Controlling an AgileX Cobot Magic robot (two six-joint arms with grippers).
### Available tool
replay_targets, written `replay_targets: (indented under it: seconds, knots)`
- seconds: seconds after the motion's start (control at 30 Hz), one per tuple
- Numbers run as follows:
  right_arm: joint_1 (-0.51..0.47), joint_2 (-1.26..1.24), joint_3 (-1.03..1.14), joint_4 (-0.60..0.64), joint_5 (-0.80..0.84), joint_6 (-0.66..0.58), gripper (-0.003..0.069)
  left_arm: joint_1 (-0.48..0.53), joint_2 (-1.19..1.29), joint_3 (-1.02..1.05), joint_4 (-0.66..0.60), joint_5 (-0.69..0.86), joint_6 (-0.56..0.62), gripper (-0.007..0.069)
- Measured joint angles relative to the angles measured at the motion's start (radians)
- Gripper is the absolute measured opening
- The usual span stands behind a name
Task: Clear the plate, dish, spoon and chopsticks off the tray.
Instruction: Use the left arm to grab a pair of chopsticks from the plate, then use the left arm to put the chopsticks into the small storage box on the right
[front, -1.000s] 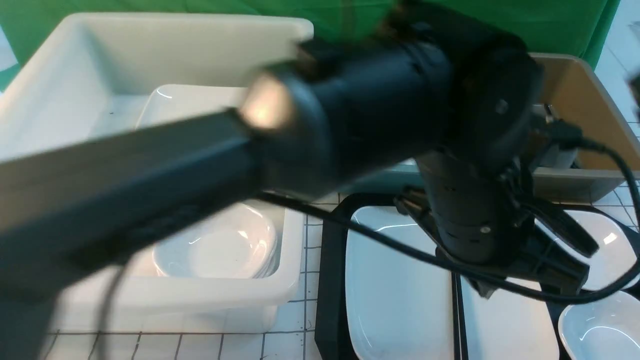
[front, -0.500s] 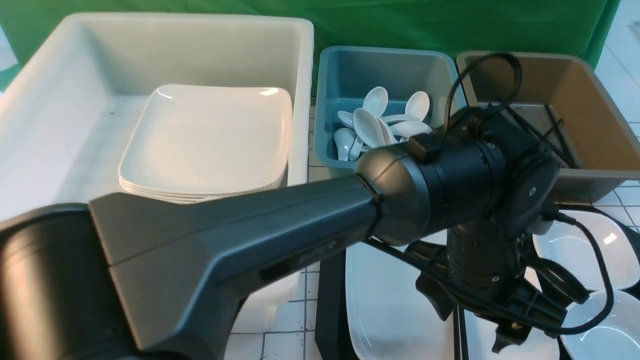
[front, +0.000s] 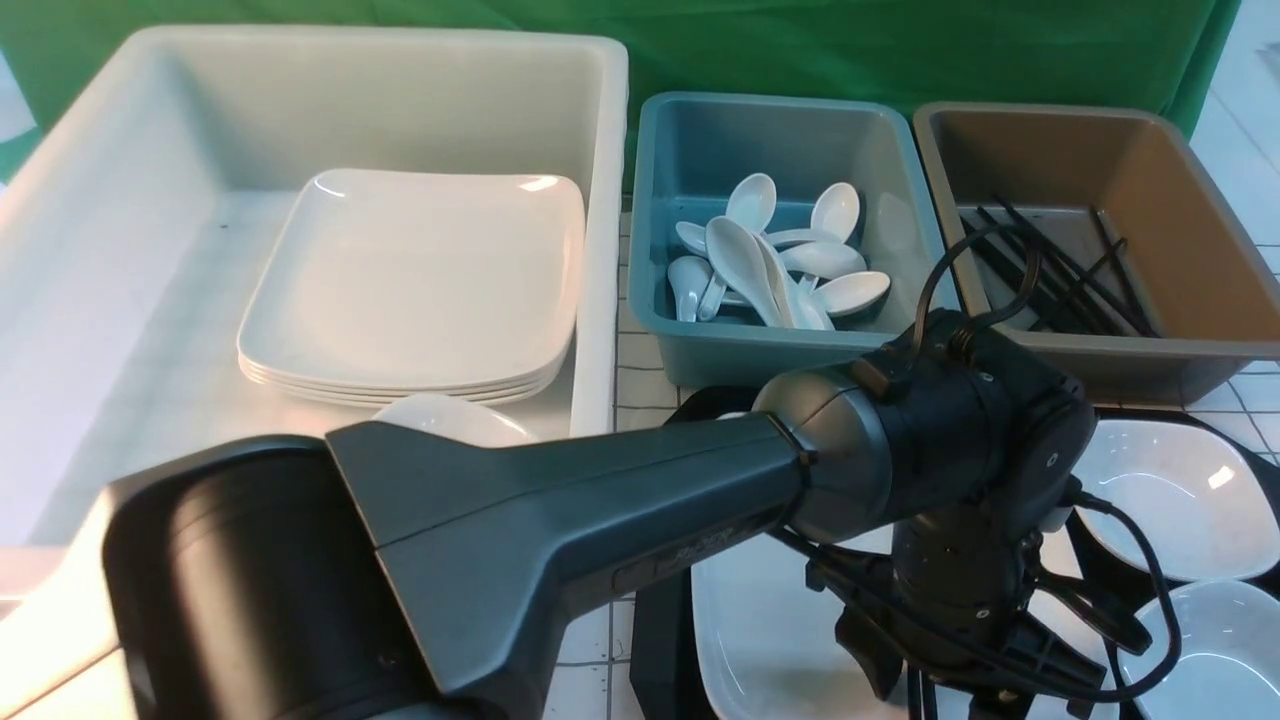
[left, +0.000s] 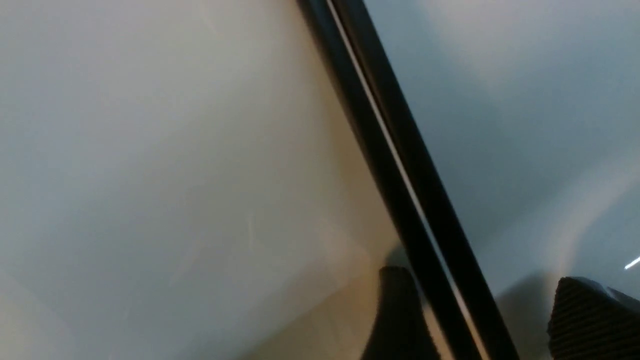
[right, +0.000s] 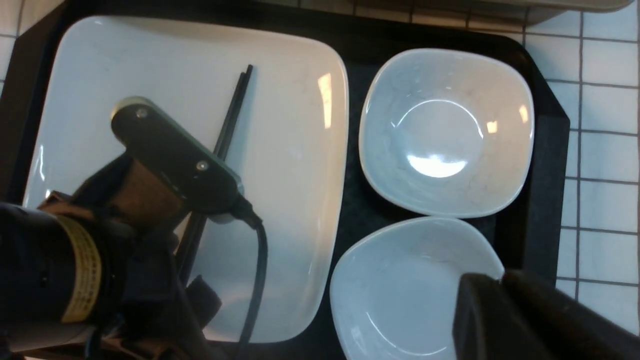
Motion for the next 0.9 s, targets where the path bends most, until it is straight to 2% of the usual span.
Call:
replay_targets:
  seconds: [0.07,0.17,0.2,0.23,0.5,0.6,0.9]
  knots:
    - [0.000,0.000,0.000,0.000,0.000,0.000,0.0071,0.000,0.000,-0.001,0.001,-0.001,0.000,0.0307]
    - [0.000,0.000,0.000,0.000,0.000,-0.002,0.0079,0.000,0.000,-0.001,0.003,-0.001,-0.001,0.0154]
    - [0.000,0.000,0.000,0.000,0.000,-0.002,0.0080,0.000,0.000,-0.002,0.002,-0.001,-0.001,0.0154]
    - [0.000,0.000,0.000,0.000,0.000,-0.002,0.0083,0.000,0.000,-0.002,-0.002,-0.001,0.002,0.0101]
    - [0.000,0.000,0.000,0.001,0.001,-0.002,0.0095,0.000,0.000,-0.003,-0.002,0.022,0.031,0.0104]
    - [0.000,0.000,0.000,0.001,0.006,-0.003,0.0103,0.000,-0.001,-0.033,0.011,0.069,0.063,0.0104]
    - [0.000,-0.018,0.000,0.003,-0.003,-0.008,0.0106,0.000,-0.087,-0.147,0.014,0.068,0.093,0.0104]
